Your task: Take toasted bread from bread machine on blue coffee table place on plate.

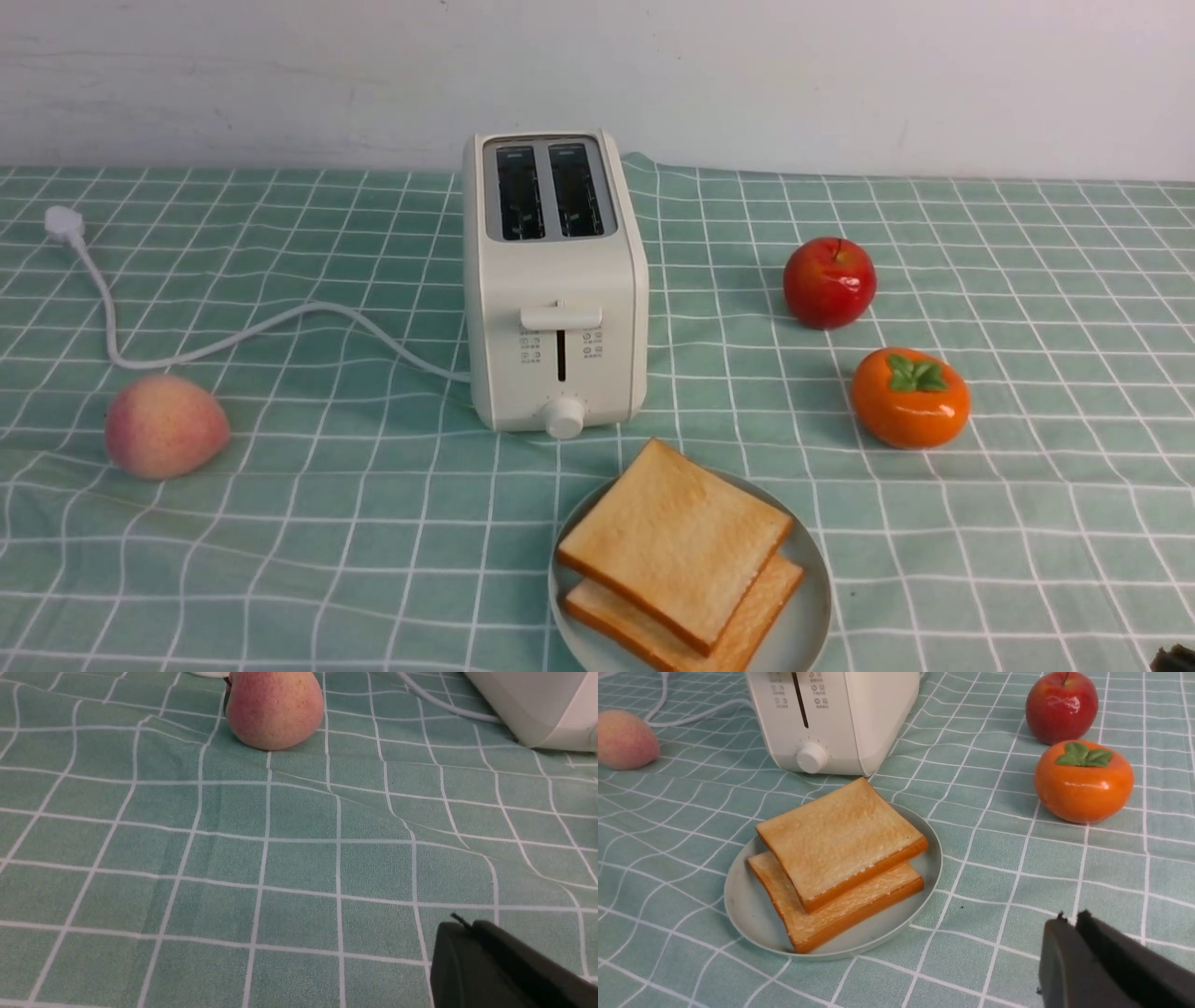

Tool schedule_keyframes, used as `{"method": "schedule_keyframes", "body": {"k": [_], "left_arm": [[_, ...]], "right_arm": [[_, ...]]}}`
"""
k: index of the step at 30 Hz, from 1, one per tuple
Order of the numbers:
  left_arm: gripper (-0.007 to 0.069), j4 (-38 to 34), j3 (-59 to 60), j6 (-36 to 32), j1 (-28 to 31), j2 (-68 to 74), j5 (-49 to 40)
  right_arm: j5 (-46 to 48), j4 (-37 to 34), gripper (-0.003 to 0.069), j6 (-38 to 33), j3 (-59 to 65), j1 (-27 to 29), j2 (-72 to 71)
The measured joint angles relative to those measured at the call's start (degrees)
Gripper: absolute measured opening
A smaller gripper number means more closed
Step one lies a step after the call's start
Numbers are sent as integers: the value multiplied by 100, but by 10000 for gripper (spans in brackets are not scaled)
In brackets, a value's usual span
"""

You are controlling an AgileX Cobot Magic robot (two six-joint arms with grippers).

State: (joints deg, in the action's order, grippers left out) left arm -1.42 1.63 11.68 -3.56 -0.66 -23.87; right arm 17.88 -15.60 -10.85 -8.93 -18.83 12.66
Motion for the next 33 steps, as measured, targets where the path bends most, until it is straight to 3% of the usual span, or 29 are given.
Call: {"method": "schedule_keyframes", "body": {"k": [22, 28, 33], "left_arm": [[15, 0, 0, 0, 0, 0, 0], [15, 0, 0, 0, 0, 0, 0], [15, 0, 0, 0, 0, 0, 0]], "right_arm": [[21, 0, 50, 0, 0, 36, 0], [49, 0, 57, 0, 0, 945, -444], [61, 0, 63, 0, 0, 1382, -843]]}}
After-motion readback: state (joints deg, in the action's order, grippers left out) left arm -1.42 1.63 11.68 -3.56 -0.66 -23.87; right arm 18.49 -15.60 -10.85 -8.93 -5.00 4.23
